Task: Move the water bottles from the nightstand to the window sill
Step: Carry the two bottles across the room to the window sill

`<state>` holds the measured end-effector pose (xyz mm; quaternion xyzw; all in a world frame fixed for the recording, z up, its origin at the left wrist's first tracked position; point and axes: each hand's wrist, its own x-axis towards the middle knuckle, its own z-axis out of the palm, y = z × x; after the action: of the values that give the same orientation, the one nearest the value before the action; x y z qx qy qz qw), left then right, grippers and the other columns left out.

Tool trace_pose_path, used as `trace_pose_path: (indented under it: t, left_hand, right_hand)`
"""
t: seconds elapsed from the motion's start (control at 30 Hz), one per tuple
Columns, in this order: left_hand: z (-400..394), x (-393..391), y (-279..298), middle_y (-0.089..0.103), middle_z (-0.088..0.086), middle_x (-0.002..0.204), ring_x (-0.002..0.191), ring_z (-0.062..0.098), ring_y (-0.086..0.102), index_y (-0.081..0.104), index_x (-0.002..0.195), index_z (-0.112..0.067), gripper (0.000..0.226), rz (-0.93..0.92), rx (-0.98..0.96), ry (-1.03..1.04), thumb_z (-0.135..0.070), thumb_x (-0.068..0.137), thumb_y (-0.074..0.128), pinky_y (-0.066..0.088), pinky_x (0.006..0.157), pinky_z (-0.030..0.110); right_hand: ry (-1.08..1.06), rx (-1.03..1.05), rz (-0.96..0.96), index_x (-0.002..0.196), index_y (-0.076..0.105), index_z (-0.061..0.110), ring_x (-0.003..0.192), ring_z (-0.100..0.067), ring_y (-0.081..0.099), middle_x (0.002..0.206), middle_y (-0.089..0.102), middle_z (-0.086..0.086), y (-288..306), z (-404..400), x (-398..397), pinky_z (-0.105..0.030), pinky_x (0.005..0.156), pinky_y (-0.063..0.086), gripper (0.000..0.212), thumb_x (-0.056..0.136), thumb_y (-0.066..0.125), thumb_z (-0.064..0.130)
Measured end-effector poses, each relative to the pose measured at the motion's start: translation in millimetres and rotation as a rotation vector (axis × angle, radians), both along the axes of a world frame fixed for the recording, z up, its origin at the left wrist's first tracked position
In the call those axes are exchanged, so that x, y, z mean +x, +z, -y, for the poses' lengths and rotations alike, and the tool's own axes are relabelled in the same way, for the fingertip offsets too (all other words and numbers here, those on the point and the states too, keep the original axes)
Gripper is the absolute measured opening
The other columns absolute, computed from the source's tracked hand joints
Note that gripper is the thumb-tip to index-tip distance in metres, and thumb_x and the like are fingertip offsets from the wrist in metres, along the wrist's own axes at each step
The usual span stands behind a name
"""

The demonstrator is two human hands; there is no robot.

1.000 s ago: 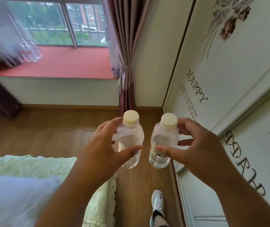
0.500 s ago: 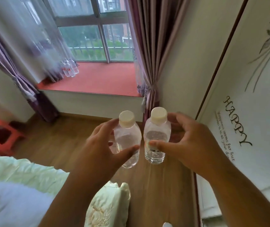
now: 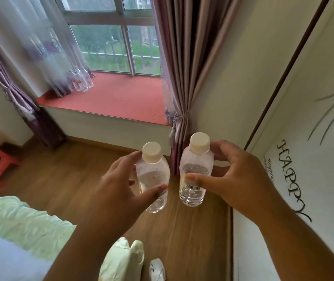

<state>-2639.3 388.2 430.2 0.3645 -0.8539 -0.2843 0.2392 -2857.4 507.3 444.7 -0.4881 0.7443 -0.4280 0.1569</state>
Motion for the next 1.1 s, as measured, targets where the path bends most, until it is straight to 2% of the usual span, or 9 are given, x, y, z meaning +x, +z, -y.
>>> trace_pose_path:
  t: [0.07, 0.23, 0.33, 0.43, 0.63, 0.73, 0.87, 1.0, 1.1]
  left_hand:
    - [14, -16, -2, 0.044, -0.032, 0.125, 0.088, -0.017, 0.054, 0.042, 0.143, -0.042, 0.089, -0.003, 0.009, -0.031, -0.074, 0.065, 0.07, 0.042, 0.059, 0.003]
    - [62, -63, -14, 0.039, -0.045, 0.116, 0.096, -0.022, 0.052, 0.038, 0.144, -0.047, 0.09, -0.027, 0.055, -0.106, -0.077, 0.064, 0.066, 0.042, 0.065, 0.005]
    - [98, -92, -20, 0.035, -0.049, 0.111, 0.102, -0.028, 0.046, 0.037, 0.144, -0.047, 0.092, -0.062, 0.089, -0.162, -0.077, 0.062, 0.066, 0.043, 0.066, 0.005]
    - [143, -121, -21, 0.037, -0.048, 0.109, 0.103, -0.028, 0.046, 0.036, 0.145, -0.047, 0.093, -0.082, 0.112, -0.196, -0.076, 0.062, 0.067, 0.042, 0.07, 0.006]
    - [233, -158, -18, 0.038, -0.046, 0.108, 0.094, -0.033, 0.047, 0.032, 0.142, -0.056, 0.09, -0.126, 0.137, -0.231, -0.075, 0.063, 0.072, 0.042, 0.057, -0.002]
    - [274, -166, -17, 0.039, -0.047, 0.11, 0.098, -0.028, 0.049, 0.031, 0.139, -0.06, 0.088, -0.114, 0.137, -0.249, -0.08, 0.061, 0.067, 0.046, 0.058, 0.005]
    - [321, -157, -13, 0.044, -0.049, 0.117, 0.105, -0.018, 0.052, 0.035, 0.135, -0.066, 0.081, -0.133, 0.128, -0.163, -0.078, 0.064, 0.072, 0.048, 0.075, 0.013]
    - [360, -136, -11, 0.039, -0.058, 0.112, 0.105, -0.023, 0.049, 0.025, 0.122, -0.08, 0.072, -0.119, 0.085, -0.04, -0.083, 0.065, 0.067, 0.042, 0.068, 0.005]
    - [390, -117, -19, 0.04, -0.057, 0.113, 0.103, -0.022, 0.05, 0.033, 0.129, -0.072, 0.074, -0.125, 0.065, 0.088, -0.081, 0.065, 0.069, 0.044, 0.067, 0.007]
  right_hand:
    - [-0.014, 0.011, -0.008, 0.12, 0.047, 0.052, 0.088, 0.02, 0.053, 0.105, 0.051, 0.041, -1, 9, -13, 0.007, 0.063, 0.037, 0.072, 0.056, 0.076, 0.067]
    - [-0.081, 0.054, -0.056, 0.126, 0.053, 0.045, 0.092, 0.004, 0.063, 0.119, 0.063, 0.023, -4, 37, -49, 0.0, 0.061, 0.044, 0.076, 0.057, 0.076, 0.067]
    - [-0.142, 0.043, -0.079, 0.128, 0.056, 0.042, 0.083, 0.011, 0.066, 0.117, 0.066, 0.021, -3, 64, -71, -0.001, 0.059, 0.045, 0.08, 0.056, 0.075, 0.069]
    - [-0.177, 0.059, -0.118, 0.127, 0.057, 0.041, 0.087, 0.022, 0.059, 0.114, 0.067, 0.022, 1, 101, -91, 0.001, 0.057, 0.041, 0.078, 0.057, 0.076, 0.068]
    - [-0.23, 0.064, -0.141, 0.127, 0.057, 0.043, 0.086, 0.019, 0.061, 0.11, 0.066, 0.027, 7, 186, -117, 0.001, 0.062, 0.043, 0.077, 0.058, 0.081, 0.067]
    - [-0.235, 0.041, -0.119, 0.126, 0.055, 0.045, 0.086, 0.016, 0.064, 0.113, 0.066, 0.027, 3, 224, -122, -0.004, 0.064, 0.049, 0.076, 0.058, 0.08, 0.068]
    - [-0.188, 0.044, -0.091, 0.124, 0.056, 0.046, 0.082, 0.011, 0.066, 0.112, 0.066, 0.029, -2, 277, -122, -0.012, 0.068, 0.053, 0.075, 0.057, 0.084, 0.065]
    - [-0.063, 0.034, -0.099, 0.129, 0.059, 0.04, 0.085, 0.012, 0.065, 0.112, 0.068, 0.026, -4, 340, -123, -0.002, 0.065, 0.046, 0.081, 0.057, 0.085, 0.064]
    - [0.077, 0.016, -0.085, 0.129, 0.06, 0.04, 0.088, 0.013, 0.065, 0.111, 0.068, 0.027, -10, 395, -121, -0.003, 0.069, 0.048, 0.08, 0.057, 0.087, 0.061]
